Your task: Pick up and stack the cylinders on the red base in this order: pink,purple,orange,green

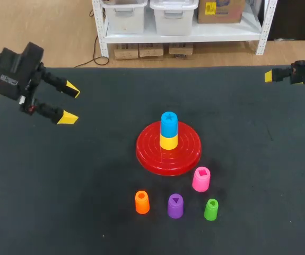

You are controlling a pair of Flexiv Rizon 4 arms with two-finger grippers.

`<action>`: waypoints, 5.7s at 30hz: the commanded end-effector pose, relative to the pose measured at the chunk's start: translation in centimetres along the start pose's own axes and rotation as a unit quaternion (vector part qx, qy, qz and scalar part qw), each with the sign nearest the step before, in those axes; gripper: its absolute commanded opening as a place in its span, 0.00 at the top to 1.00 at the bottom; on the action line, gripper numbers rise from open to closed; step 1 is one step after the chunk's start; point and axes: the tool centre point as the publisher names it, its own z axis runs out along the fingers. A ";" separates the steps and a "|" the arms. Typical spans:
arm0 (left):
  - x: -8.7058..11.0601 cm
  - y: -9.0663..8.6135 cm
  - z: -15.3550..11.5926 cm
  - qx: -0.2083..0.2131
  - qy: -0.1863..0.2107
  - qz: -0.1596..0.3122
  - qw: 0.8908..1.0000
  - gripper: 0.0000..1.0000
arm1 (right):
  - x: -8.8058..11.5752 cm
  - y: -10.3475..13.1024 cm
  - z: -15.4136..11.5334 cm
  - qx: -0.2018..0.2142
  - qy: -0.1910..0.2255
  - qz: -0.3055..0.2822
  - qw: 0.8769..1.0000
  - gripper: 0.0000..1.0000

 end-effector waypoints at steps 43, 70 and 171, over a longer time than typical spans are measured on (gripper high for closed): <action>1.4 1.1 -0.8 0.037 0.038 0.006 0.999 0.00 | 0.0 0.0 0.0 -0.001 0.001 0.000 1.000 0.00; 1.4 1.1 -0.8 0.037 0.038 0.006 0.999 0.00 | 9.2 13.3 -1.3 0.020 0.143 -0.252 0.957 0.00; 1.4 1.1 -0.8 0.037 0.038 0.006 0.999 0.00 | 13.8 18.6 3.2 0.143 0.323 -0.187 0.917 1.00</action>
